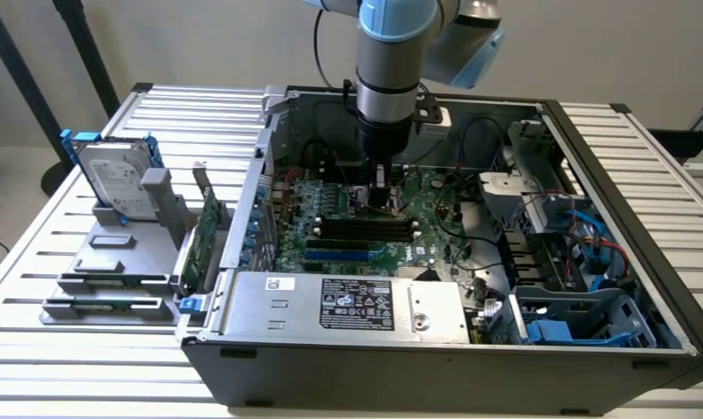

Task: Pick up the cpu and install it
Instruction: 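Place the cpu into insertion slot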

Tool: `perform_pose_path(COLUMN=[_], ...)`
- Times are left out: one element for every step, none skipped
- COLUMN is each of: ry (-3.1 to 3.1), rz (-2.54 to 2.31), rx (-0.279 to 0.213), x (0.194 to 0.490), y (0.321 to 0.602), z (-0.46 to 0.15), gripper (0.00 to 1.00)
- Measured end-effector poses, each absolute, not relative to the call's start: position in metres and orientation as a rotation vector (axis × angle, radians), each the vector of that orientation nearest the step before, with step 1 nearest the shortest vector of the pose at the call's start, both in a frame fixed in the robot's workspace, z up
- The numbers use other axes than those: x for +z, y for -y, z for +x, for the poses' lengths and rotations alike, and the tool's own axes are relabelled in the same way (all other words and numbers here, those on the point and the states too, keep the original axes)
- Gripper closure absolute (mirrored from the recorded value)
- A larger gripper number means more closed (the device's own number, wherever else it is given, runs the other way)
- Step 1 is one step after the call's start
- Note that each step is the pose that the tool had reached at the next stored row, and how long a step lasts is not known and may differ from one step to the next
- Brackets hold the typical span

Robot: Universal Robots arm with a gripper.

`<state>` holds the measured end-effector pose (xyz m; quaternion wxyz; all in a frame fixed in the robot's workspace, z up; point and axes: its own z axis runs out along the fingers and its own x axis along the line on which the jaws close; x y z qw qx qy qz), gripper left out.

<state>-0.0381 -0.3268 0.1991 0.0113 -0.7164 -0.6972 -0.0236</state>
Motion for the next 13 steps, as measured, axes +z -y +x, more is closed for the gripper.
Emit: perform_pose_path(ry=[2.175,2.175,2.176,2.176,2.177,2.178,2.178,2.179,2.179,2.179,2.180,2.180,2.180], rz=[-2.234,-2.234,-2.234,-2.233,-2.233,-2.232,-2.232,-2.231,-2.231,-2.231,-2.230,-2.230,-2.230], rx=[-0.073,-0.073,-0.072,-0.071,-0.071,-0.070,-0.070,-0.069,-0.069,-0.069,-0.069,-0.069,-0.069], x=[0.1991,0.1990,0.1990,0.1990,0.1990,0.1989,0.1989,0.1989,0.1989,0.1988,0.1988,0.1988,0.1988], y=[0.3268,0.3268,0.3268,0.3268,0.3268,0.3268,0.3268,0.3268,0.3268,0.3268,0.3268,0.3268,0.3268], z=[-0.0380,-0.0380,-0.0380,-0.0380,-0.0380,-0.0380,-0.0380,-0.0380,-0.0380,-0.0380,-0.0380,-0.0379,-0.0378], gripper=[0.45,0.45,0.45,0.45,0.45,0.45,0.45,0.45,0.45,0.45,0.45,0.45,0.45])
